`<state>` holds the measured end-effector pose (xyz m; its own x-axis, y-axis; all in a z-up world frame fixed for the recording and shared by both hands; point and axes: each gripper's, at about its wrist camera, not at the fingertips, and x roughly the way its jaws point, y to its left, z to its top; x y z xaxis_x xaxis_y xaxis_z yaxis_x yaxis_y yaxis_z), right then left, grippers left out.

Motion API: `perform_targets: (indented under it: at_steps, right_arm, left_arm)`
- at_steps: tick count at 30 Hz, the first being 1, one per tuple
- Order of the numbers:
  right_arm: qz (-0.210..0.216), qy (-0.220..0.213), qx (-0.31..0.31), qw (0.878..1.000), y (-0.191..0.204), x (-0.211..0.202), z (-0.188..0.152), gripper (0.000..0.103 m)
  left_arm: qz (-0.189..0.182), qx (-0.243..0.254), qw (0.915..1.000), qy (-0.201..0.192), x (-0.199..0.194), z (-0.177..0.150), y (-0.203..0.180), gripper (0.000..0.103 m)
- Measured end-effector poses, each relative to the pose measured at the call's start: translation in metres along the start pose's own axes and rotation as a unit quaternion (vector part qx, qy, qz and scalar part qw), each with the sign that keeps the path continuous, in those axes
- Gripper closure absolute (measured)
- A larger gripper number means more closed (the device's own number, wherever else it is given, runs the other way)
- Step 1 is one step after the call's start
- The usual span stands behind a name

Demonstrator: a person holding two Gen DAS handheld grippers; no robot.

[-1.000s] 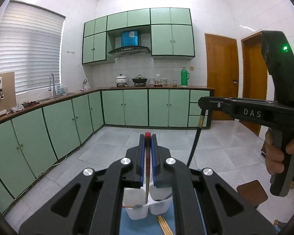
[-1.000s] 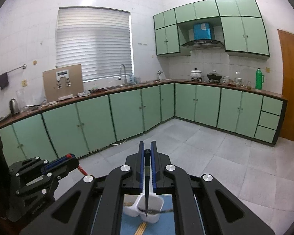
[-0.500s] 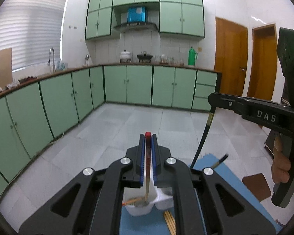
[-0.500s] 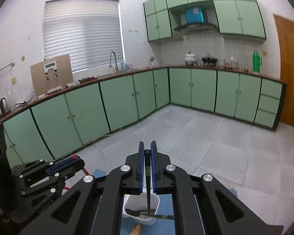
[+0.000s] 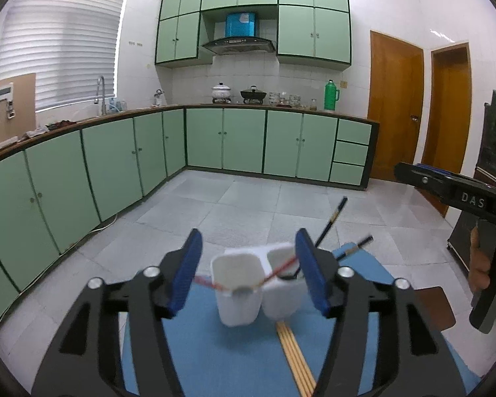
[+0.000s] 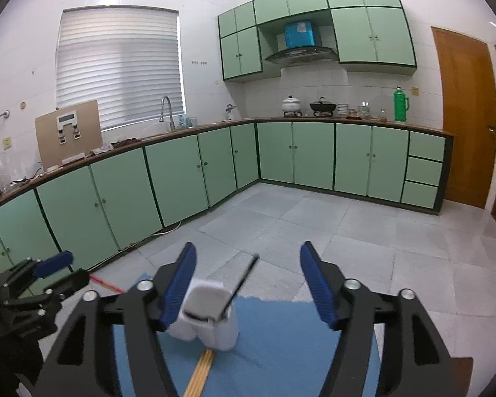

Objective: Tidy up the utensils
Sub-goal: 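Pull both open tools back from the holder toward the mat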

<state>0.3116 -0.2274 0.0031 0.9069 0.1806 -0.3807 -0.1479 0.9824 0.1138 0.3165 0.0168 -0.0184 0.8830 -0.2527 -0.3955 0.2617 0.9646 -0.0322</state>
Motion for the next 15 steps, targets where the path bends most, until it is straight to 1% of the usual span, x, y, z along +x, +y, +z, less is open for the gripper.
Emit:
perform_targets:
  at_steps: [2, 5, 6, 8, 10, 12, 15]
  right_arm:
    - [-0.006, 0.002, 0.002, 1.000, 0.000, -0.015, -0.018, 0.025]
    - [-0.014, 0.007, 0.006, 1.000, 0.002, -0.032, -0.045, 0.015]
    - [-0.017, 0.011, 0.006, 1.000, 0.003, -0.036, -0.054, 0.014]
    - [-0.027, 0.023, 0.005, 0.999, 0.007, -0.044, -0.076, 0.008]
    - [-0.038, 0.035, 0.003, 0.999, 0.011, -0.049, -0.095, 0.006]
    - [-0.043, 0.053, 0.009, 0.998, 0.014, -0.053, -0.116, 0.006]
    - [-0.048, 0.081, 0.016, 0.995, 0.014, -0.054, -0.143, 0.006]
  left_arm:
    - [-0.001, -0.006, 1.0000, 0.004, -0.015, -0.017, -0.001, 0.039]
    - [0.002, -0.011, 0.9997, 0.023, -0.029, -0.046, -0.003, 0.035]
    - [0.003, -0.013, 0.9995, 0.029, -0.032, -0.054, -0.003, 0.034]
    - [0.006, -0.019, 0.9985, 0.050, -0.038, -0.076, -0.002, 0.032]
    - [0.006, -0.023, 0.9976, 0.065, -0.042, -0.096, -0.004, 0.030]
    - [0.013, -0.024, 0.9960, 0.085, -0.045, -0.119, -0.002, 0.027]
    - [0.022, -0.026, 0.9933, 0.110, -0.047, -0.145, 0.003, 0.027]
